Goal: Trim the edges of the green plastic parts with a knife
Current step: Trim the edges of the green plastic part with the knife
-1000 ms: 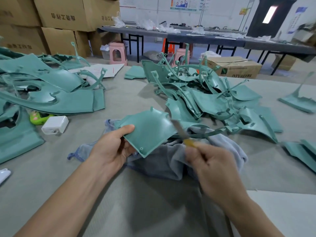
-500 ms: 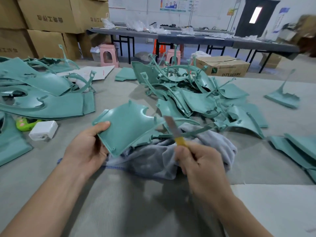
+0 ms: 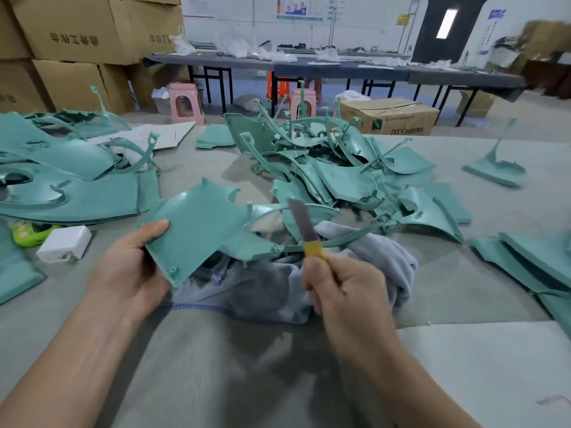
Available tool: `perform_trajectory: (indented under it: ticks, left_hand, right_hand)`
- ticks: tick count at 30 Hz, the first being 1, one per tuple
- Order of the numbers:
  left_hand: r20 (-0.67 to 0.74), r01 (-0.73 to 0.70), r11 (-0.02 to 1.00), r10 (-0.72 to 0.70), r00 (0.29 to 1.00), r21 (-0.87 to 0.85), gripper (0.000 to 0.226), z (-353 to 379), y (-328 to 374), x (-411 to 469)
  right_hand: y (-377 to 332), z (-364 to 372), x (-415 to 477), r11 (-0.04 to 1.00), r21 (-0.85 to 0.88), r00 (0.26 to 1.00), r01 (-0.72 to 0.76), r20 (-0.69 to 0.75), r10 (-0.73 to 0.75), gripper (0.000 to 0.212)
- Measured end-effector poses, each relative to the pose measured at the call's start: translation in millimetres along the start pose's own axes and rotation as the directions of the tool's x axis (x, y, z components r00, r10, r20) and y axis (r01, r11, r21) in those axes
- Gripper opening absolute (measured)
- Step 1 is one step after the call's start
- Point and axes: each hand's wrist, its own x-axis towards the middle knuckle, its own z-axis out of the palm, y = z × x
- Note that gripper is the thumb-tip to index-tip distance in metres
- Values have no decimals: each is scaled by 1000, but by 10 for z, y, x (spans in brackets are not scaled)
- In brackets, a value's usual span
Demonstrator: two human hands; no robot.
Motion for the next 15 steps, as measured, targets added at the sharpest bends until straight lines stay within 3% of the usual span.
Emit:
perform_trajectory:
  ticks: [4, 6, 7, 9, 11, 12, 13, 15]
  left_hand:
    - [12, 9, 1000, -9, 1000, 13, 39, 52, -70, -32]
    - [19, 11, 1000, -12, 1000, 18, 37, 72, -105, -52]
    - [14, 6, 1000, -6, 1000, 24, 34, 79, -115, -56]
    - [-16, -13, 999, 14, 1000, 52, 28, 78, -117, -54]
    - [-37, -25, 997, 27, 999, 73, 25, 64, -113, -43]
    - [-40, -25, 997, 28, 999, 72, 25, 60, -115, -38]
    - [-41, -22, 997, 25, 999, 69, 25, 62, -118, -34]
    - [-51, -21, 997, 24, 998, 68, 25, 85, -128, -32]
  right_hand:
    - [-103, 143, -59, 913, -258, 918, 316, 328, -225, 40]
    - [-76, 162, -53, 846, -361, 893, 391, 371, -255, 40]
    - [-46, 158, -22, 831, -422, 917, 363, 319, -239, 41]
    - [39, 84, 116, 852, -510, 993, 117, 69, -95, 44]
    - [166, -79, 266, 875, -450, 980, -180, -155, 121, 43]
    - [215, -147, 287, 882, -415, 967, -225, -203, 151, 42]
    - [236, -187, 266, 897, -385, 968, -218, -198, 151, 41]
    - [179, -137, 113, 946, -307, 995, -102, -27, 98, 39]
